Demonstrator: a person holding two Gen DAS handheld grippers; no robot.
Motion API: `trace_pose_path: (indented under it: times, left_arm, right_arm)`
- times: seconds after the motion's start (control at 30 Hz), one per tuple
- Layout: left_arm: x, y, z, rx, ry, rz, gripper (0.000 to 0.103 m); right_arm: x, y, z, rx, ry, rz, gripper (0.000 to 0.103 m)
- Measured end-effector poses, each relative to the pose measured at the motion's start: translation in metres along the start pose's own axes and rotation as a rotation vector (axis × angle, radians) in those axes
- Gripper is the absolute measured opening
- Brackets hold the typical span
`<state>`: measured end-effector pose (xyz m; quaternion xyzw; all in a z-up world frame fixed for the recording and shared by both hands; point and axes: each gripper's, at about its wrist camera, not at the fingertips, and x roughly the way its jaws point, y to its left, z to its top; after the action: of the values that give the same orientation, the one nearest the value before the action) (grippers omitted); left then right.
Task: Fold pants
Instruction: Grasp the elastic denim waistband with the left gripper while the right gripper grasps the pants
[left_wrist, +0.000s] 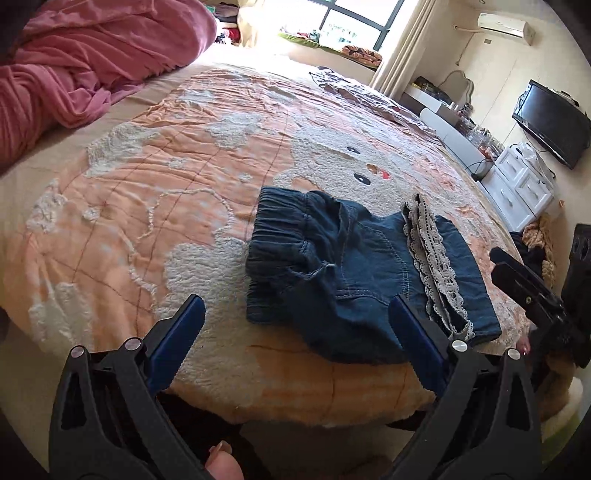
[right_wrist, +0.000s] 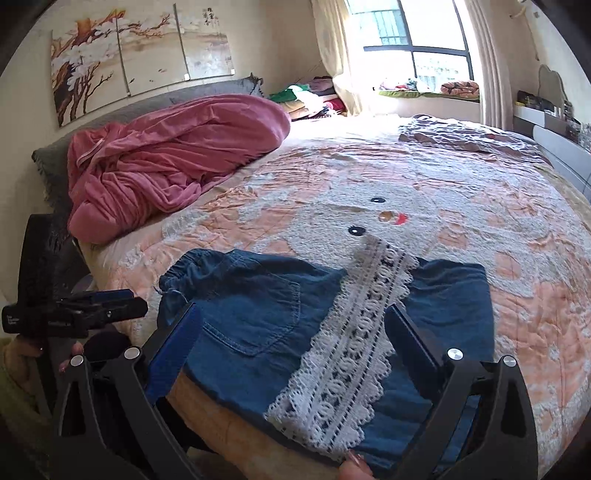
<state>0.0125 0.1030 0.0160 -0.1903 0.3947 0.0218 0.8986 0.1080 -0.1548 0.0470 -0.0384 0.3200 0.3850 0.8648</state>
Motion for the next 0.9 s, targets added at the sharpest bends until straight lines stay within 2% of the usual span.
trace_pose_path:
  times: [0.17, 0.37, 0.47, 0.57, 0.77, 0.8, 0.87, 0.9]
  left_arm:
    - [0.01, 0.014, -0.009, -0.071, 0.033, -0.061, 0.093]
    - [0.022, 0.011, -0.018, -0.135, 0.055, -0.159, 0.093]
    - [0.026, 0.009, -0.019, -0.15, 0.062, -0.182, 0.093]
    - [0.03, 0.01, -0.018, -0.173, 0.055, -0.192, 0.088]
    - [0.039, 0.012, -0.019, -0.197, 0.075, -0.206, 0.078]
    - [0.04, 0.011, -0.019, -0.202, 0.077, -0.212, 0.077]
    - [0.042, 0.012, -0.019, -0.207, 0.075, -0.213, 0.076]
    - [0.043, 0.013, -0.019, -0.219, 0.076, -0.216, 0.075]
  right_arm:
    - [0.045, 0.02, 0.033, -0.059, 0.096, 0.069, 0.098]
    - [0.106, 0.048, 0.06, -0.15, 0.246, 0.112, 0.098]
    - [0.133, 0.06, 0.07, -0.174, 0.31, 0.12, 0.098]
    - [0.156, 0.073, 0.077, -0.207, 0.366, 0.156, 0.098]
    - [0.2, 0.092, 0.078, -0.272, 0.465, 0.158, 0.096]
    - [0.205, 0.093, 0.077, -0.271, 0.483, 0.163, 0.094]
    - [0.218, 0.095, 0.072, -0.258, 0.54, 0.205, 0.063]
    - [0.222, 0.094, 0.068, -0.238, 0.569, 0.225, 0.059]
